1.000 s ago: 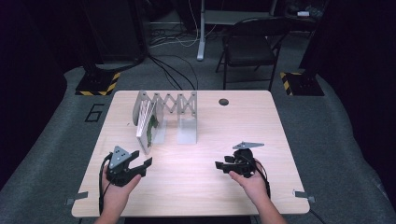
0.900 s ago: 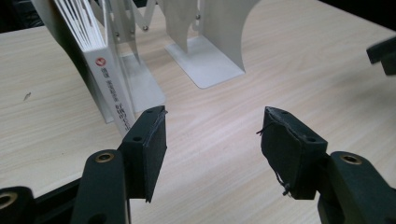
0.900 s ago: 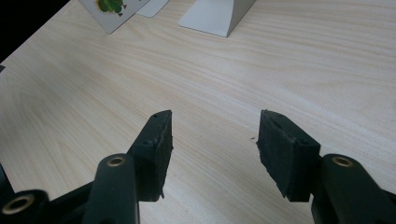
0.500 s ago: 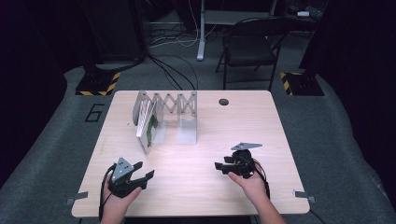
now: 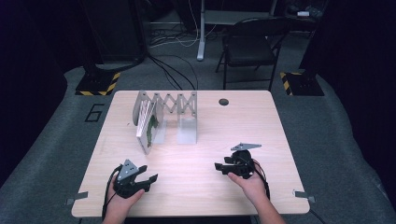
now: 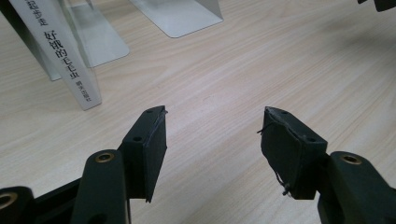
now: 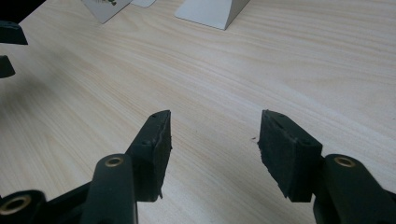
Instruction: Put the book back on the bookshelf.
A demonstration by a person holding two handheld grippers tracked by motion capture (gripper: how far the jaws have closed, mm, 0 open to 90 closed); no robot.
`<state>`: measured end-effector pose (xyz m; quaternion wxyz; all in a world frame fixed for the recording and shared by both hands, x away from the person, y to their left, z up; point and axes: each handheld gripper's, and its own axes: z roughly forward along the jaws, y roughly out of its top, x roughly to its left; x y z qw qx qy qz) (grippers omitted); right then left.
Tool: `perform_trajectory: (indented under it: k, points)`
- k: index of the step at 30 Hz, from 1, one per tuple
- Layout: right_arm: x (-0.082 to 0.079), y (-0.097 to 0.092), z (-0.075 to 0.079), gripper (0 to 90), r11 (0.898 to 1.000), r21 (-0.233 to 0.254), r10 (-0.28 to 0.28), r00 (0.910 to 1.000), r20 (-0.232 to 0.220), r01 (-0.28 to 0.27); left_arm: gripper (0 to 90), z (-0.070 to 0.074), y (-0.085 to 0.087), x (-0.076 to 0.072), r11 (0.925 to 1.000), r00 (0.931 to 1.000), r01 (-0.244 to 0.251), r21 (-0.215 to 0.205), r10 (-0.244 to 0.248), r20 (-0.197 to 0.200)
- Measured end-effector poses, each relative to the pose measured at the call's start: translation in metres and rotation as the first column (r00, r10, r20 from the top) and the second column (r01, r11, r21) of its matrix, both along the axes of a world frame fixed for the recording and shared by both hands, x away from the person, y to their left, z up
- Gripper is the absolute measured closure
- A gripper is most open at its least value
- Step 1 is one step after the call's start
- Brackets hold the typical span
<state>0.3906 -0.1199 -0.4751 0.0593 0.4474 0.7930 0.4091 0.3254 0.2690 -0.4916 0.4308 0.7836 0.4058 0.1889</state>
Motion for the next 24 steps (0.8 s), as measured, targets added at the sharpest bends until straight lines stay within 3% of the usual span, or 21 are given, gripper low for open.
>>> perform_trajectory:
  k: [2, 10, 18, 24]
  points:
    - [-0.001, 0.000, -0.001, 43.8, 1.000, -0.002, -0.013, 0.9996, -0.024, 0.013, 40.9, -0.001, -0.002, 0.001, 0.9997, 0.9998, 0.019, 0.015, -0.019, -0.008]
    - [0.001, 0.002, -0.006, 43.6, 1.000, -0.023, 0.001, 0.9996, -0.028, -0.002, 40.8, -0.004, -0.015, -0.001, 0.9950, 0.9969, 0.079, 0.062, -0.079, 0.002]
    - [0.001, 0.005, -0.009, 43.6, 0.999, -0.035, 0.011, 0.9991, -0.041, -0.012, 40.9, -0.006, -0.024, -0.002, 0.9878, 0.9898, 0.143, 0.062, -0.143, -0.004]
    - [0.000, 0.008, -0.010, 43.6, 0.998, -0.050, 0.035, 0.9991, -0.024, -0.036, 40.8, -0.007, -0.029, -0.001, 0.9801, 0.9834, 0.181, 0.081, -0.180, -0.021]
